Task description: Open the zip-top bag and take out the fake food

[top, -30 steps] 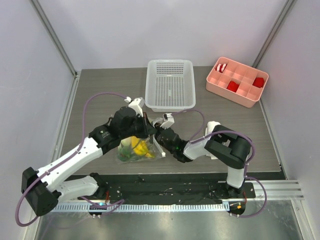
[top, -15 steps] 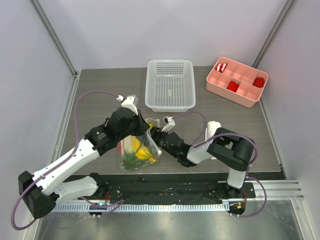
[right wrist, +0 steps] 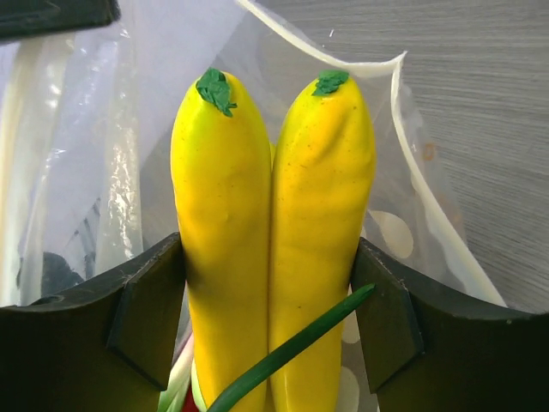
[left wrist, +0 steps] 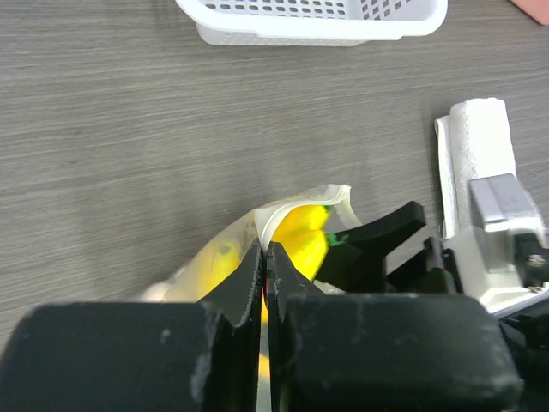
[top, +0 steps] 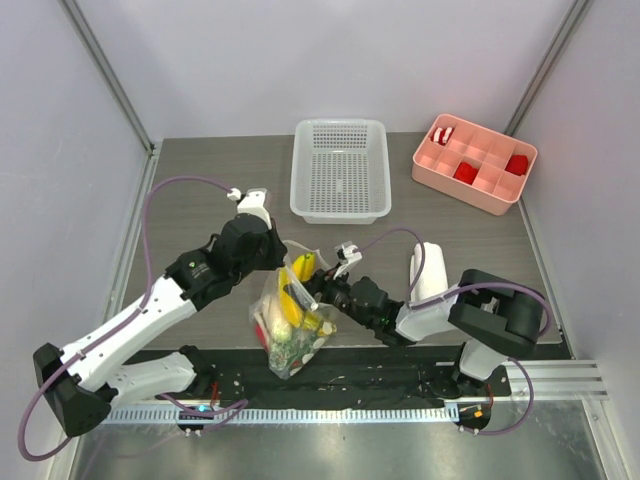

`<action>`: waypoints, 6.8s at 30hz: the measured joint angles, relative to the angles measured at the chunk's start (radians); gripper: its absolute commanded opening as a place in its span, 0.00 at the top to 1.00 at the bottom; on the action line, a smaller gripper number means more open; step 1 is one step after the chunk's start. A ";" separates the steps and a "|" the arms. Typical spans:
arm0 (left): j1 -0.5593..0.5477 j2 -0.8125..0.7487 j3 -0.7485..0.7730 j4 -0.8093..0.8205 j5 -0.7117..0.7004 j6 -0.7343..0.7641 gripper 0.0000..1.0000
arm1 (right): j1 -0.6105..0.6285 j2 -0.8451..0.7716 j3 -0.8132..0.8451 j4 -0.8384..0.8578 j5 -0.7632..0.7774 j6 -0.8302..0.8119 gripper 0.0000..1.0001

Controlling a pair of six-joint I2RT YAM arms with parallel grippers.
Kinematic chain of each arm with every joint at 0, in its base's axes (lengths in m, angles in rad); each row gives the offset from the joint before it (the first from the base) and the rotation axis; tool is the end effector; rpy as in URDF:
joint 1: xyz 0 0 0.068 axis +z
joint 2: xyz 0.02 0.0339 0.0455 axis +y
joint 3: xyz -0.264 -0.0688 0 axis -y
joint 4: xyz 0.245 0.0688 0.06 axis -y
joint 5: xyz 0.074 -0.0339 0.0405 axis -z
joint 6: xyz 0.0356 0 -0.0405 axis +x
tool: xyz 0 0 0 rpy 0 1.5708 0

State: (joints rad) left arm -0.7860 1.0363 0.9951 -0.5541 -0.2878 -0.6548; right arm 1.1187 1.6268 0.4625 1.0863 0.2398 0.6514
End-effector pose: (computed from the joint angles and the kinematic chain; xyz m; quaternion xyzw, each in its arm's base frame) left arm 0.1643 -0.1502 0.3299 -0.0097 0.8768 -0.2108 0.4321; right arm 0.1365 0.2617 0.1673 -0.0897 0.7279 0.4661 0.4949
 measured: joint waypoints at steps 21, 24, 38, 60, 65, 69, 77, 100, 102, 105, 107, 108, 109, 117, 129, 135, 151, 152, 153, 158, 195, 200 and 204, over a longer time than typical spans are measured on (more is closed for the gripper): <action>0.003 -0.114 -0.130 0.017 -0.018 -0.019 1.00 | 0.005 -0.242 0.006 -0.144 0.064 -0.124 0.99; 0.003 -0.117 -0.128 -0.005 -0.060 -0.028 1.00 | 0.005 -0.299 -0.033 -0.105 0.066 -0.140 0.99; 0.035 -0.097 -0.134 0.043 0.075 0.013 1.00 | 0.005 -0.174 0.116 0.028 0.142 -0.272 0.99; 0.013 -0.101 -0.083 0.042 0.180 -0.059 1.00 | -0.023 -0.034 0.480 0.147 0.286 -0.389 0.99; 0.013 -0.112 -0.045 0.024 0.175 -0.047 1.00 | -0.024 0.035 0.623 0.113 0.315 -0.434 0.99; 0.013 -0.119 -0.004 -0.054 0.120 -0.008 1.00 | -0.040 0.015 0.684 -0.010 0.341 -0.469 0.99; 0.013 -0.127 0.146 -0.177 -0.012 0.077 1.00 | -0.201 -0.145 0.633 -0.312 0.341 -0.417 0.99; 0.025 0.066 0.133 -0.099 -0.092 0.214 1.00 | -0.645 0.341 0.979 -0.796 0.072 -0.397 0.99; 0.029 0.075 0.133 -0.073 -0.076 0.214 1.00 | -0.650 0.393 1.010 -0.817 0.081 -0.414 0.99; 0.032 0.121 0.147 -0.067 -0.042 0.203 1.00 | -0.655 0.483 1.083 -0.859 0.098 -0.438 0.95; 0.034 0.182 0.180 -0.071 -0.013 0.192 1.00 | -0.657 0.537 1.139 -0.890 0.105 -0.453 0.80; 0.035 0.213 0.196 -0.071 0.004 0.190 1.00 | -0.658 0.559 1.160 -0.902 0.108 -0.460 0.73; 0.036 0.241 0.206 -0.068 0.020 0.187 1.00 | -0.658 0.573 1.175 -0.912 0.110 -0.466 0.66; 0.042 0.293 0.198 -0.060 0.132 0.156 1.00 | -0.658 0.609 1.258 -1.032 0.129 -0.511 0.02; 0.051 0.287 0.192 -0.044 0.134 0.174 1.00 | -0.658 0.344 1.203 -1.256 0.074 -0.405 0.03; 0.082 0.275 0.162 -0.019 0.188 0.192 1.00 | -0.610 -0.070 0.817 -1.160 -0.155 -0.255 0.35; 0.125 0.275 0.155 -0.011 0.301 0.192 1.00 | -0.420 -0.034 0.436 -0.803 -0.628 -0.229 0.58; 0.127 0.275 0.154 -0.011 0.304 0.192 1.00 | -0.419 0.000 0.455 -0.797 -0.639 -0.227 0.56; 0.128 0.275 0.153 -0.011 0.306 0.192 1.00 | -0.417 0.030 0.466 -0.780 -0.649 -0.222 0.55; 0.142 0.275 0.148 -0.007 0.335 0.191 1.00 | -0.385 0.132 0.468 -0.655 -0.661 -0.143 0.43; 0.169 0.291 0.139 0.011 0.377 0.188 1.00 | -0.262 0.314 0.568 -0.752 -0.304 0.555 0.85; 0.169 0.291 0.139 0.011 0.376 0.188 1.00 | -0.262 0.280 0.543 -0.738 -0.267 0.535 0.99; 0.169 0.291 0.139 0.011 0.365 0.188 1.00 | -0.262 0.174 0.486 -0.741 -0.242 0.489 0.99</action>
State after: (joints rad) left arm -0.6170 1.3270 1.1343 -0.5430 0.0776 -0.4671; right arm 0.8562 1.8008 0.9489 0.3454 -0.0025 1.1400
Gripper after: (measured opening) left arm 0.003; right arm 0.053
